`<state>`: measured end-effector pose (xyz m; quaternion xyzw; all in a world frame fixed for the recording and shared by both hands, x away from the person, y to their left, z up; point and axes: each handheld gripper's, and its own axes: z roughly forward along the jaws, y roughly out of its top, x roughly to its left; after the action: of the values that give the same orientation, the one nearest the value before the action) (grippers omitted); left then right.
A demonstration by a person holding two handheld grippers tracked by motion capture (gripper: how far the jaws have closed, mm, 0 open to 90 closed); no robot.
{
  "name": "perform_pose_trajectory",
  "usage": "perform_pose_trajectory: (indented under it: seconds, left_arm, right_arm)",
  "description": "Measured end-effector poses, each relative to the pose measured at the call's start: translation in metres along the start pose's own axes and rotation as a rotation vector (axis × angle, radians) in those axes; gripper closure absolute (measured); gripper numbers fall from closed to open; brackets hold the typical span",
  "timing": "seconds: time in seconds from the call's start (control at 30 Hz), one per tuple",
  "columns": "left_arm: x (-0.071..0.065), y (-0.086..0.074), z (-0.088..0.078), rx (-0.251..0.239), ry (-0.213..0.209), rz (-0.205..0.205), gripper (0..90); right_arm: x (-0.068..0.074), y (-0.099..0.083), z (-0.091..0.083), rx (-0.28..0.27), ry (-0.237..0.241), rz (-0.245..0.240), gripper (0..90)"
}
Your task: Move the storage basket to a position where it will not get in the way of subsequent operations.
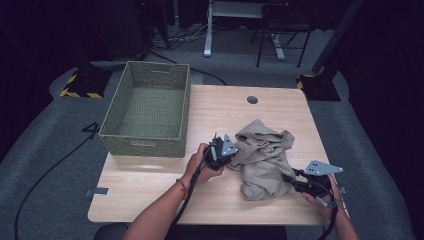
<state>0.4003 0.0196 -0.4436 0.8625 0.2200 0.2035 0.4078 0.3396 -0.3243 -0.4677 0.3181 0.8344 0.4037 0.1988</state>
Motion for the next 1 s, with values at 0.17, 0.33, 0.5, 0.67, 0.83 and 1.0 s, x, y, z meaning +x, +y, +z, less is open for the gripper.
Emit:
perform_pose_trajectory:
  seconds: [0.17,0.33,0.5,0.67,0.83,1.0]
  left_arm:
    - [0.011,-0.005,-0.033,-0.023,0.072,-0.001,86.6]
    - [0.021,-0.016,-0.073,-0.040,0.125,-0.024,86.7]
    - [0.023,-0.039,-0.104,-0.020,0.142,-0.050,86.6]
    - [0.011,-0.067,-0.115,0.018,0.101,-0.064,86.5]
    - [0.000,-0.093,-0.111,0.093,0.032,-0.087,85.1]
    - [-0.007,-0.103,-0.109,0.117,-0.026,-0.122,61.9]
  right_arm:
    - [-0.007,0.001,-0.017,-0.021,-0.112,0.008,83.4]
    - [-0.020,0.002,-0.033,-0.074,-0.224,0.063,85.3]
    - [-0.036,-0.004,-0.038,-0.082,-0.286,0.125,85.5]
    - [-0.036,-0.007,-0.033,-0.061,-0.247,0.123,83.9]
    - [-0.028,-0.006,-0.033,-0.036,-0.136,0.053,75.6]
    - [-0.015,-0.005,-0.038,0.001,-0.034,-0.032,67.5]
